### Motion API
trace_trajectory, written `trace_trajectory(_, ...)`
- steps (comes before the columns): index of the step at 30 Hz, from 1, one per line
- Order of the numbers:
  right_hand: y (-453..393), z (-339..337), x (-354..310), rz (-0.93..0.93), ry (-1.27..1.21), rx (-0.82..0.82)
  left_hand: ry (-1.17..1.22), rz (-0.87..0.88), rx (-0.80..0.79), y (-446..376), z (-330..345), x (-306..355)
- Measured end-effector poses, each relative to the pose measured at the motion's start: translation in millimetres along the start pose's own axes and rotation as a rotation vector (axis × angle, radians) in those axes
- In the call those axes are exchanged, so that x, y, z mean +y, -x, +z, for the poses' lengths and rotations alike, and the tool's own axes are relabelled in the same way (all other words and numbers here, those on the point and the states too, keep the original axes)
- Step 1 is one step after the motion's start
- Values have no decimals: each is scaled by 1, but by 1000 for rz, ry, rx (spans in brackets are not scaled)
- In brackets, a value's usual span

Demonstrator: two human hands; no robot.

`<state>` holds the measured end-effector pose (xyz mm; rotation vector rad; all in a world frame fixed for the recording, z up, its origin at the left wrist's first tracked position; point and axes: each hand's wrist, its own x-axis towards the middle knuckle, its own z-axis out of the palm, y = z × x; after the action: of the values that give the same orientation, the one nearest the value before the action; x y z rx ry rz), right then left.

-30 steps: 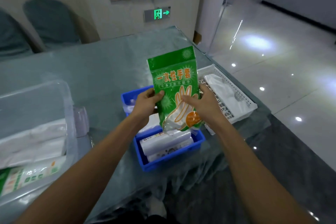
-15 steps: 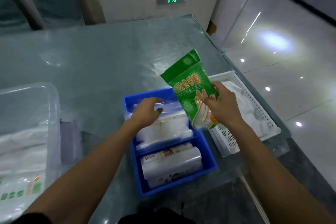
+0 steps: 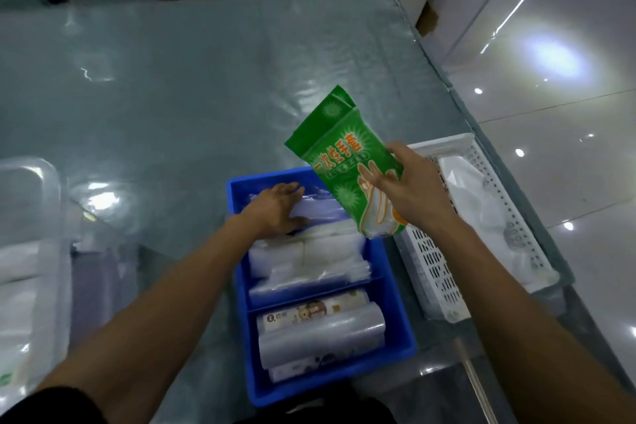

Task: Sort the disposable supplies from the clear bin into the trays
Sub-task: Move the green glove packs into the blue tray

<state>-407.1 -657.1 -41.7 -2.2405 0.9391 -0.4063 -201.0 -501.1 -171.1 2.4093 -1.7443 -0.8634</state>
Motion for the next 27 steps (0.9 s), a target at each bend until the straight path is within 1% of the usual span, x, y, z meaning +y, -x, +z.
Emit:
trace_trajectory(5, -17, -1, 7, -32, -3, -17, 30, -77, -37, -10, 13, -7)
trace_trajectory(8, -27, 1, 11, -57, -11, -43, 30, -118, -52, -16, 14, -1)
trace_trajectory(11, -37, 2, 11, -85, -20, -65, 55, -130, -98, -23, 11, 11)
trace_trajectory(13, -44, 4, 11, -88, -46, -88, -8, -116, -103, -23, 13, 16)
trace_trajectory(16, -55, 7, 7, -109, -39, -112, -155, -87, -60, -18, 16, 24)
trace_trajectory(17, -59, 8, 4, -120, -40, -114, -162, -80, -46, -17, 17, 27)
trace_trajectory(21, -74, 17, -9, -165, -9, -126, -52, -90, 1, -10, 17, 35)
trace_trajectory(24, -81, 30, -21, -225, -1, -153, -38, -113, -12, -3, 16, 39)
trace_trajectory(25, -82, 35, -26, -241, -18, -166, -49, -105, -7, 0, 16, 40)
trace_trajectory(27, -84, 45, -33, -263, -59, -198, -46, -46, 64, 5, 16, 40)
